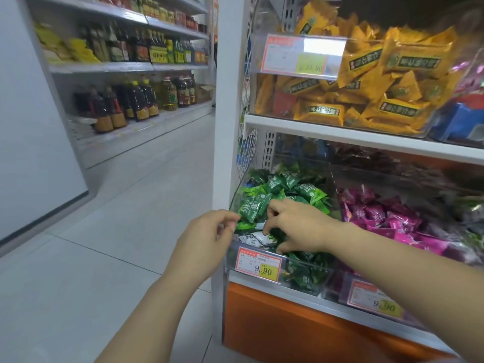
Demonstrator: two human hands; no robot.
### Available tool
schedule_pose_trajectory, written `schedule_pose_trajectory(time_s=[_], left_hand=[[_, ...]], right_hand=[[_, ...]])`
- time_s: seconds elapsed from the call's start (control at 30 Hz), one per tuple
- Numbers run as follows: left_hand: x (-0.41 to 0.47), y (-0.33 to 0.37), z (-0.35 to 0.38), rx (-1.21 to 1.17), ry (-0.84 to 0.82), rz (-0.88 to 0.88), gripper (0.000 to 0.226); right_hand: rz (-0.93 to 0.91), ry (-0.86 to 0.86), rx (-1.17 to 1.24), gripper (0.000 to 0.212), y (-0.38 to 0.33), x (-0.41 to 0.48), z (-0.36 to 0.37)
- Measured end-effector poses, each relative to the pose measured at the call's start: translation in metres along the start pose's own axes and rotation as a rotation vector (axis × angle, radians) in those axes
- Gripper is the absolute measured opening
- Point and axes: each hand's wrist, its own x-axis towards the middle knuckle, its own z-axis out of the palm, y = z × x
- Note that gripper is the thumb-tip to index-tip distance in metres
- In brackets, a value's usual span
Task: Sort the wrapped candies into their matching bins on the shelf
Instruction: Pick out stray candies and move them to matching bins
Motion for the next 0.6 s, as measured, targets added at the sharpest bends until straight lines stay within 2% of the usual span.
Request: schedule_pose_trajectory(time_s=[0.1, 0.27, 0.43, 0.53, 0.6], left_hand=[[0.002, 0.001, 0.0, 0.006, 0.0, 0.001, 0.021], [0.0, 0.003, 0.001, -0.119, -0.011, 0.012, 0.021], [-0.001, 0.02, 0.002, -0.327, -0.077, 0.031, 0.033], [-0.001, 0.023, 0.0, -0.391, -0.076, 0.02, 0.028], [-0.002, 0.021, -0.003, -0.374, -0.049, -0.001, 0.02]], right_hand=[[0.003, 0.13, 0.07, 0.023, 0.001, 0.0, 0.003], [0.06, 0.208, 0.468, 0.01, 0.005, -0.009, -0.009], [0.073, 0.276, 0.769, 0.01, -0.009, -0.025, -0.039], [0.067, 0.336, 0.916, 0.01, -0.014, -0.024, -0.042], [0.076, 0.314, 1.031, 0.011, -0.015, -0.021, -0.036]])
